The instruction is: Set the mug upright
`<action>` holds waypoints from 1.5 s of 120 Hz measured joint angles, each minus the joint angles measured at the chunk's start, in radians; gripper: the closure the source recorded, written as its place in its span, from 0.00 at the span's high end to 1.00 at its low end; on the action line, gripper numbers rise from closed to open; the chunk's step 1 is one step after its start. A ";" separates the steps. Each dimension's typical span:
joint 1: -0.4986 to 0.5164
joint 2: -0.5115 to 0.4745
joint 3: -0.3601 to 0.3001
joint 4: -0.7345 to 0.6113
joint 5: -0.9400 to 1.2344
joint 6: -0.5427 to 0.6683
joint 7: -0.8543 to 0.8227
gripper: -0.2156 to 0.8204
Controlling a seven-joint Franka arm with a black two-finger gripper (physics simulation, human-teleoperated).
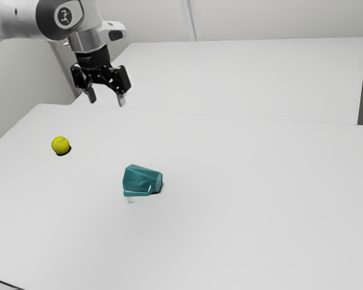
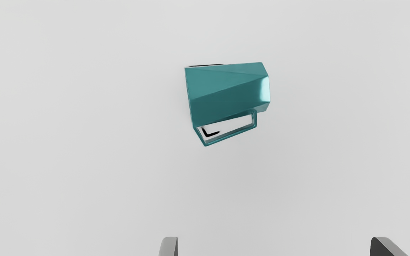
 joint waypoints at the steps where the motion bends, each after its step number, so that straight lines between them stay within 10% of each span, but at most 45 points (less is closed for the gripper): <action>1: 0.002 0.000 0.000 -0.002 -0.001 0.000 0.001 0.78; 72: 0.224 0.000 0.054 -0.172 -0.217 0.136 0.190 0.78; 180: 0.186 -0.039 0.180 -0.687 -0.964 0.610 0.803 0.77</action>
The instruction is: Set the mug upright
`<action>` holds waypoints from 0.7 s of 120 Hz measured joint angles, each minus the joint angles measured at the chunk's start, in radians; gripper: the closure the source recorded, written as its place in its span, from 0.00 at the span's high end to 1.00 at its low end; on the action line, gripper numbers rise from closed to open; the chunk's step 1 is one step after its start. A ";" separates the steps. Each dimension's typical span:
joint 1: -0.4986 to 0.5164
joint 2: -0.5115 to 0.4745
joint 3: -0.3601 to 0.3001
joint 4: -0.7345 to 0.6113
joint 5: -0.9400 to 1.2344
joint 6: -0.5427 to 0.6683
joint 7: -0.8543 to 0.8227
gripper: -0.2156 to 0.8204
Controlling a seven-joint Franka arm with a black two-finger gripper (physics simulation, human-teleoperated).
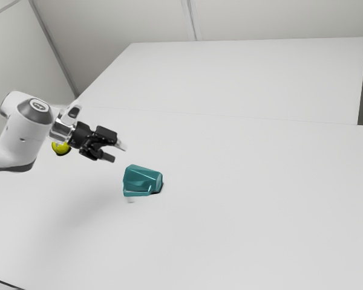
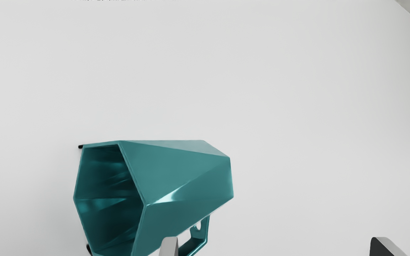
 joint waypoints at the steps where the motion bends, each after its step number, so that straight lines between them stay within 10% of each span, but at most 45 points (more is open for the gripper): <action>1: 0.001 0.001 0.000 -0.002 -0.006 0.001 0.006 0.77; 84: 0.037 0.137 0.008 -0.030 -0.172 0.013 0.238 0.77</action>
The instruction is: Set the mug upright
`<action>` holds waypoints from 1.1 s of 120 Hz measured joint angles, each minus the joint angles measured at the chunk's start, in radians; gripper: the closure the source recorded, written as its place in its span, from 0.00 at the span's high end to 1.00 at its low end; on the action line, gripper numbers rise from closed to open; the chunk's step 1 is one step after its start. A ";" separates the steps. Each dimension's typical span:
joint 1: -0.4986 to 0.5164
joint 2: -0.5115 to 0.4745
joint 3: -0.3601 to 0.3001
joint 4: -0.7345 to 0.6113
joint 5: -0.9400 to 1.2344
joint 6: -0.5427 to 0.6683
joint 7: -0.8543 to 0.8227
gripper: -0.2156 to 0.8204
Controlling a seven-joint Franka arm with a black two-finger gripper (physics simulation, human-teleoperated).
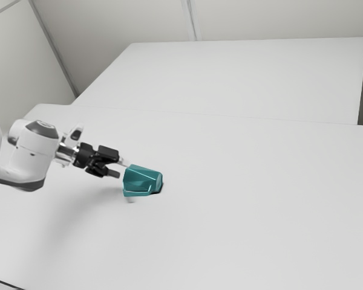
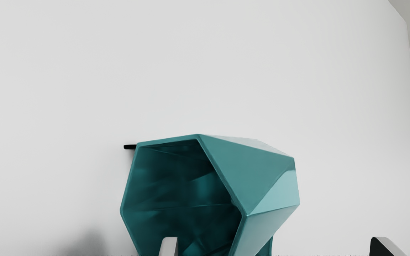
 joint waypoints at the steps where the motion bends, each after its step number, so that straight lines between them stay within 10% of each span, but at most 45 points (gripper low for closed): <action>1: 0.000 0.002 0.000 0.000 0.000 0.000 0.000 0.77; 132: -0.051 0.074 -0.002 0.000 -0.151 -0.043 0.190 0.76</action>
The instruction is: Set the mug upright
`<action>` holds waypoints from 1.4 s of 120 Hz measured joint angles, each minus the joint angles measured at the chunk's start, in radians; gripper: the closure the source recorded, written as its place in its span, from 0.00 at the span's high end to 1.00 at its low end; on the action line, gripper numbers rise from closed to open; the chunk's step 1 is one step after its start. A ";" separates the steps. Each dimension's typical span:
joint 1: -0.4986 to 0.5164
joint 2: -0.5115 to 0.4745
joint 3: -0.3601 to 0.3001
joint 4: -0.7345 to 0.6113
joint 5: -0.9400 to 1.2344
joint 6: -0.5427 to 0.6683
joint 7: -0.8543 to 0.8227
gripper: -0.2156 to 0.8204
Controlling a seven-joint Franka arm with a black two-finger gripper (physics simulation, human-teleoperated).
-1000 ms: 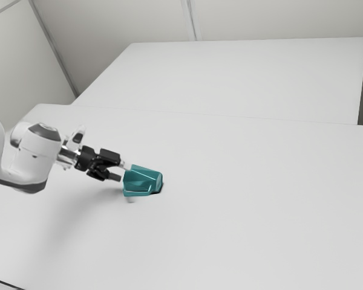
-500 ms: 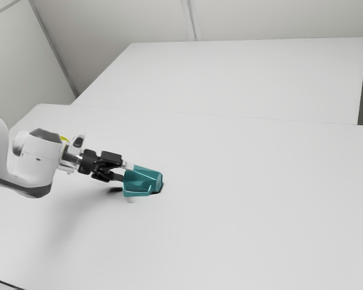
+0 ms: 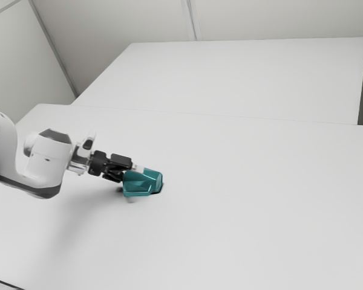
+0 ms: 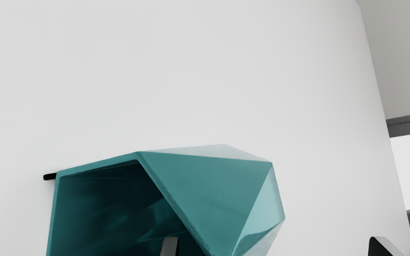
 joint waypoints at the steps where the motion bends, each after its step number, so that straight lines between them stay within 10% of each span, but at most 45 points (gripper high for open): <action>1: -0.001 0.000 0.000 0.000 -0.001 0.000 0.001 0.76; 58: -0.016 -0.014 0.000 0.003 -0.012 0.006 0.030 0.12; 120: -0.071 -0.123 0.000 0.006 0.037 0.015 0.020 0.06; 168: -0.143 -0.163 -0.012 0.138 0.597 0.014 -0.201 0.06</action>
